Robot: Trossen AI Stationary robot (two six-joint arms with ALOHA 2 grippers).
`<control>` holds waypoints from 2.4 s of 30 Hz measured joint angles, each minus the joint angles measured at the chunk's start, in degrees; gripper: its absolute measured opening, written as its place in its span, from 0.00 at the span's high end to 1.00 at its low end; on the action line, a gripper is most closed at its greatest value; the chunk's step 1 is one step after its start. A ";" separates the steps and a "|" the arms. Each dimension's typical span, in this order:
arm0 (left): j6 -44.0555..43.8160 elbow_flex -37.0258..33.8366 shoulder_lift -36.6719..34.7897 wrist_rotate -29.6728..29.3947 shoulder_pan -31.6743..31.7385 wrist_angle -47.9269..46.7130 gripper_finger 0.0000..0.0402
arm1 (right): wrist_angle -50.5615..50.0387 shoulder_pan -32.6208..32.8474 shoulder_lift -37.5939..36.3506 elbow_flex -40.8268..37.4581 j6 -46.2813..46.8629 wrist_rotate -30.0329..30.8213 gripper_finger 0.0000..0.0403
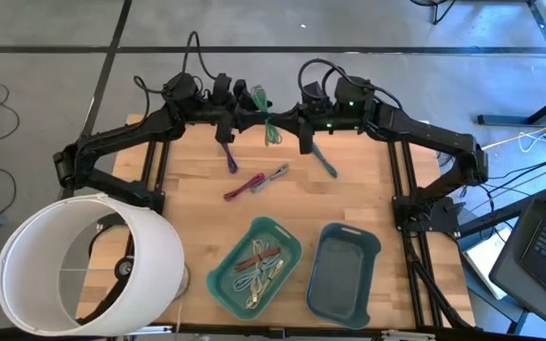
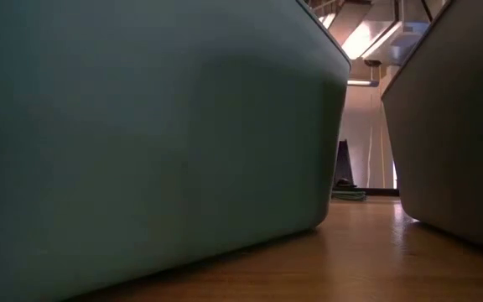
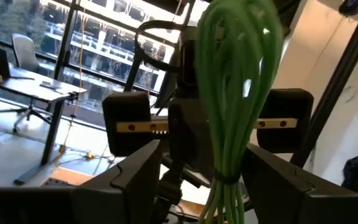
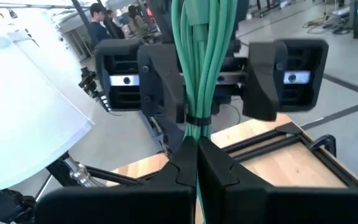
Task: Pick & Place USB Port
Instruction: Put the green charger cable into the green bin
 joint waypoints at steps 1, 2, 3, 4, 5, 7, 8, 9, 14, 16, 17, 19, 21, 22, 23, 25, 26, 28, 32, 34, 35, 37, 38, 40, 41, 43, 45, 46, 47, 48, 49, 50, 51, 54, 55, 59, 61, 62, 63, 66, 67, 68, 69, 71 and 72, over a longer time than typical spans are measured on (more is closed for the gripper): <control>0.88 0.00 0.02 -0.21 -0.05 -0.04 0.51 | -0.14 0.00 0.20 0.00 0.01 -0.05 1.00; 1.94 0.00 0.02 -0.25 -0.24 -0.02 0.54 | -0.16 -0.01 0.31 0.00 0.01 -0.06 1.00; 2.94 -0.02 0.02 -0.21 -0.47 0.01 0.60 | -0.19 -0.04 0.32 0.00 0.00 -0.05 1.00; 3.88 0.00 0.02 0.46 -0.61 0.07 0.67 | -0.18 -0.04 0.31 0.00 -0.02 -0.05 1.00; 4.68 0.00 0.02 1.49 -0.63 -0.04 0.75 | -0.11 -0.04 0.30 0.00 -0.02 -0.05 1.00; 5.86 -0.01 0.02 3.57 -0.65 -0.39 0.91 | -0.25 -0.02 0.30 0.00 -0.23 -0.14 1.00; 5.92 -0.01 0.02 4.61 -0.63 -0.39 0.94 | -0.21 -0.01 0.30 0.00 -0.43 -0.14 1.00; 5.85 0.00 0.02 5.12 -0.61 -0.39 0.94 | -0.21 0.00 0.30 0.00 -0.83 -0.07 1.00; 5.72 0.00 0.02 5.03 -0.59 -0.37 0.94 | -0.50 -0.08 0.03 0.00 -5.83 -0.09 0.97; 5.70 -0.01 0.04 5.17 -0.55 -0.59 0.94 | -3.36 -0.11 -0.90 0.37 -9.75 -0.04 0.93; 5.70 -0.02 0.04 5.41 -0.55 -0.74 0.94 | -6.00 -0.13 -1.30 1.18 -12.21 0.73 0.90; 5.70 -0.02 0.04 5.36 -0.52 -0.57 0.94 | -12.68 -0.11 -1.92 3.61 -16.46 4.61 0.82; 5.66 -0.02 0.04 5.33 -0.49 -0.60 0.94 | -20.71 0.15 -2.04 6.20 -20.05 9.38 0.75; 5.58 -0.02 0.04 5.37 -0.46 -0.61 0.94 | -24.67 0.25 -1.95 7.58 -21.16 11.89 0.71; 5.10 -0.02 0.04 5.47 -0.48 -0.63 0.94 | -28.48 0.26 -1.95 8.84 -22.04 14.33 0.67; 3.21 -0.02 0.01 6.59 -0.48 -1.93 0.94 | -34.27 0.28 -1.95 11.28 -22.27 18.76 0.60; 2.35 -0.02 0.00 7.74 -0.48 -3.56 0.94 | -37.17 0.28 -1.98 12.28 -22.16 20.91 0.57; 1.26 -0.02 -0.14 8.57 -0.48 -8.73 0.94 | -43.08 0.28 -1.97 13.86 -21.01 24.76 0.52; 6.92 -0.02 -0.83 7.92 0.72 -25.31 0.94 | -49.22 0.26 -2.19 14.99 -19.54 30.69 0.47; 9.44 -0.02 -0.84 5.26 1.97 -34.49 0.94 | -50.44 0.26 -2.23 14.99 -19.56 31.14 0.47; 10.63 -0.02 -0.81 3.14 2.31 -38.83 0.94 | -50.50 0.28 -2.23 14.99 -19.71 31.14 0.47; 12.02 -0.02 -0.62 -0.80 2.14 -47.52 0.94 | -51.07 0.26 -2.23 14.99 -20.35 31.18 0.47; 11.84 -0.04 -0.51 -1.98 1.48 -51.13 0.94 | -51.09 0.26 -2.25 14.99 -20.58 31.21 0.47; 10.00 -0.04 -0.09 -2.58 -1.25 -55.22 0.94 | -51.43 0.26 -2.25 14.99 -20.63 31.21 0.47; 9.18 -0.04 0.03 -2.42 -3.07 -56.05 0.94 | -51.67 0.26 -2.25 14.99 -20.63 31.21 0.47; 6.59 -0.04 0.04 -1.36 -7.42 -55.95 0.94 | -52.25 0.26 -2.25 14.99 -20.63 31.21 0.47; 4.55 -0.04 0.04 1.33 -11.75 -54.87 0.94 | -52.92 0.26 -2.25 14.99 -20.73 31.21 0.47; 4.62 -0.04 0.04 1.59 -14.08 -54.30 0.94 | -53.24 0.26 -2.25 14.99 -20.81 31.19 0.47; 5.85 -0.04 0.04 1.19 -16.53 -53.98 0.94 | -53.39 0.26 -2.25 14.98 -20.99 31.19 0.46; 7.33 -0.04 0.02 0.24 -18.84 -54.14 0.94 | -53.36 0.26 -2.25 14.97 -21.41 31.18 0.46; 8.87 -0.04 0.02 -1.29 -21.02 -54.66 0.94 | -53.36 0.26 -2.25 14.97 -22.02 31.16 0.46; 10.57 -0.04 0.02 -2.92 -23.04 -55.41 0.94 | -53.36 0.26 -2.25 14.97 -22.30 31.16 0.46; 12.33 -0.04 0.05 -4.55 -24.92 -56.18 0.94 | -53.36 0.26 -2.25 14.97 -22.44 31.14 0.46; 17.84 0.00 1.30 -10.19 -28.62 -57.84 0.94 | -53.34 0.17 -2.25 14.97 -23.54 31.03 0.46; 20.14 -0.02 1.82 -11.28 -29.20 -58.95 0.94 | -53.26 0.17 -2.25 14.95 -23.79 31.01 0.46; 31.50 -0.01 4.83 -12.81 -29.84 -62.64 0.94 | -52.94 0.17 -2.25 14.95 -23.78 31.01 0.46; 36.99 -0.02 6.54 -12.94 -29.86 -63.36 0.94 | -53.05 0.17 -2.25 14.95 -23.32 31.01 0.46; 39.47 -0.02 7.17 -12.93 -29.97 -64.04 0.94 | -53.22 0.17 -2.25 14.95 -22.93 31.01 0.46; 41.64 0.00 7.73 -12.94 -30.20 -64.67 0.94 | -53.42 0.17 -2.27 14.95 -22.41 31.03 0.46; 46.41 1.47 9.69 -13.82 -30.94 -67.97 0.94 | -53.89 0.17 -2.28 14.95 -21.19 31.02 0.46; 47.53 2.50 10.21 -14.73 -31.40 -69.05 0.94 | -53.89 0.17 -2.28 14.95 -20.75 31.03 0.46; 48.44 3.76 10.67 -15.58 -31.96 -70.16 0.94 | -53.89 0.17 -2.28 14.95 -20.59 31.12 0.46; 48.94 5.07 11.19 -15.90 -32.36 -71.42 0.94 | -53.89 0.17 -2.28 14.95 -20.58 31.41 0.46; 48.99 7.69 12.54 -15.93 -32.94 -72.46 0.94 | -53.87 0.17 -2.28 14.95 -20.60 31.93 0.46; 48.66 8.91 13.14 -15.83 -33.39 -72.48 0.94 | -53.85 0.17 -2.28 14.94 -20.64 31.93 0.46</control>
